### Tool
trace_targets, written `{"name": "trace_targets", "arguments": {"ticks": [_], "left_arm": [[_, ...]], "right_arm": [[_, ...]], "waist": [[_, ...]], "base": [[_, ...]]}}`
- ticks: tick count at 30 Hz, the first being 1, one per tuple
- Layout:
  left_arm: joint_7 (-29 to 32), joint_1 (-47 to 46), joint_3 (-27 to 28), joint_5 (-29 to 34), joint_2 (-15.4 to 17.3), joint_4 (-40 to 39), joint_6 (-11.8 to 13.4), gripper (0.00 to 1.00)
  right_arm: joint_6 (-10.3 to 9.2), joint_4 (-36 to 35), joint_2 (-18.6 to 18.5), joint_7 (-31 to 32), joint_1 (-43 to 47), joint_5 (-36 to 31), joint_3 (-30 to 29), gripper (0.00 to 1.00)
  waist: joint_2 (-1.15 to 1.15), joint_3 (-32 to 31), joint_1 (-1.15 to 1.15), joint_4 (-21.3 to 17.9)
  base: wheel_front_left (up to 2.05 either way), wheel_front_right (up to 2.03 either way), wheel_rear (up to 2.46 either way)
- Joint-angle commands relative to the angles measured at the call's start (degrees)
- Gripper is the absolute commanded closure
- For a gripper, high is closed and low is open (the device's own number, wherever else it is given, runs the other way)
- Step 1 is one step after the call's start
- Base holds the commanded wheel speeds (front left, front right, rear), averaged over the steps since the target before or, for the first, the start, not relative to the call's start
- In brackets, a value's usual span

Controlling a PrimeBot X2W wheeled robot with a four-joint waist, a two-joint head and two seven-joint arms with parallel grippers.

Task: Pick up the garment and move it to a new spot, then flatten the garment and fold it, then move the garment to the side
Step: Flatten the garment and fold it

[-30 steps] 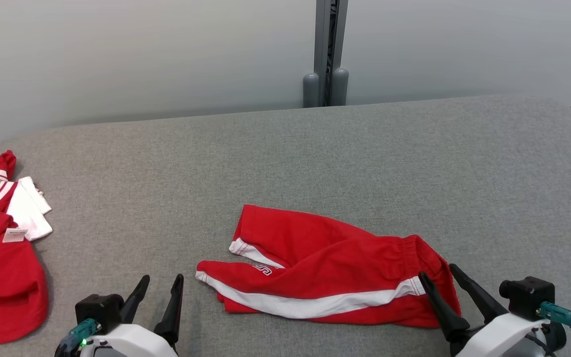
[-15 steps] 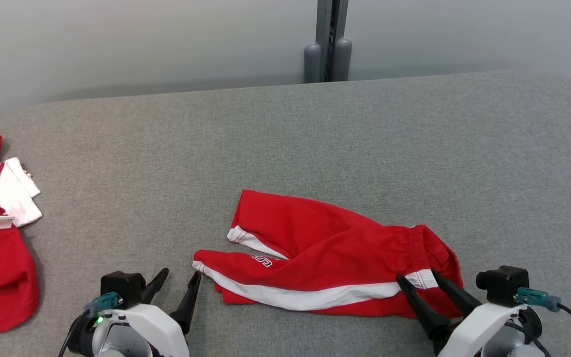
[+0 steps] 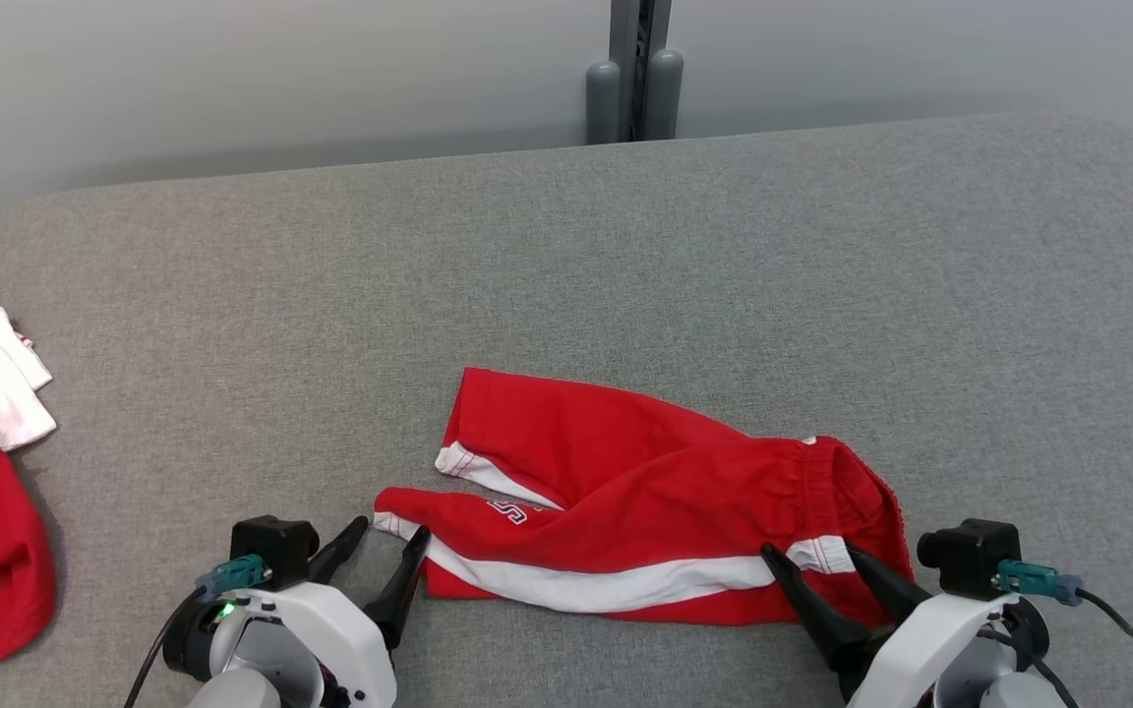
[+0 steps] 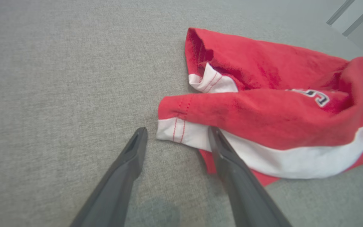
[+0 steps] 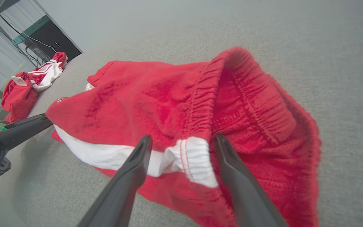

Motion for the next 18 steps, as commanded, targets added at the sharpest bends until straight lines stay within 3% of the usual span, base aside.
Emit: {"name": "trace_targets", "arguments": {"ticks": [1,7,11,12,13,14,15,16,17,18], "left_arm": [[-0.3,-1.4,-0.5,-0.8,0.8,-0.1,-0.1,0.0],[-0.6,-2.6,-3.7,-2.9,2.0,-0.6,-0.1,0.0],[-0.8,-2.7,-5.1,-4.2,2.8,-0.6,-0.1,0.0],[-0.9,-2.9,-5.4,-4.4,2.8,-0.7,-0.1,0.1],[-1.1,-3.0,-5.6,-4.7,2.9,-0.6,-0.1,0.28],[-1.2,-3.1,-5.8,-4.8,3.0,-0.5,-0.1,0.53],[-1.2,-3.2,-6.1,-5.0,3.0,-0.4,-0.1,0.68],[-1.3,-3.3,-6.2,-5.1,3.1,-0.3,-0.1,0.91],[-1.4,-3.4,-6.4,-5.2,3.2,-0.2,-0.1,1.0],[-1.5,-3.5,-6.5,-5.4,3.3,-0.2,-0.1,1.0]], "right_arm": [[0.12,0.2,-0.2,-0.6,-0.8,0.4,0.5,0.0],[0.12,1.2,-0.5,-1.5,-2.0,1.7,2.7,0.03],[0.12,1.8,-0.7,-2.0,-2.8,2.4,3.9,0.18],[0.12,1.8,-0.8,-2.1,-3.0,2.6,4.2,0.26],[0.12,1.8,-0.8,-2.3,-3.2,2.7,4.5,0.45],[0.12,1.9,-0.8,-2.4,-3.3,2.8,4.8,0.56],[0.12,2.1,-0.8,-2.5,-3.3,3.1,5.0,0.73],[0.12,2.2,-0.8,-2.6,-3.4,3.3,5.4,0.9],[0.12,2.4,-0.9,-2.8,-3.6,3.3,5.7,1.0],[0.12,2.4,-1.0,-3.0,-3.8,3.4,6.0,1.0]], "waist": [[0.0,0.0,0.0,0.0],[0.0,0.3,0.0,-0.3],[0.0,0.4,0.0,-0.4],[0.0,0.4,0.0,-0.4],[0.0,0.3,0.0,-0.4],[0.0,0.3,0.0,-0.4],[0.0,0.3,0.0,-0.4],[0.0,0.2,0.0,-0.4],[0.0,0.1,0.0,-0.3],[0.0,0.0,0.0,-0.3]], "base": [[0.0,0.0,0.0],[0.0,0.0,0.0],[0.0,0.0,0.0],[0.0,0.0,0.0],[0.0,0.0,0.0],[0.0,0.0,0.0],[0.0,0.0,0.0],[0.0,0.0,0.0],[0.0,0.0,0.0],[0.0,0.0,0.0]]}}
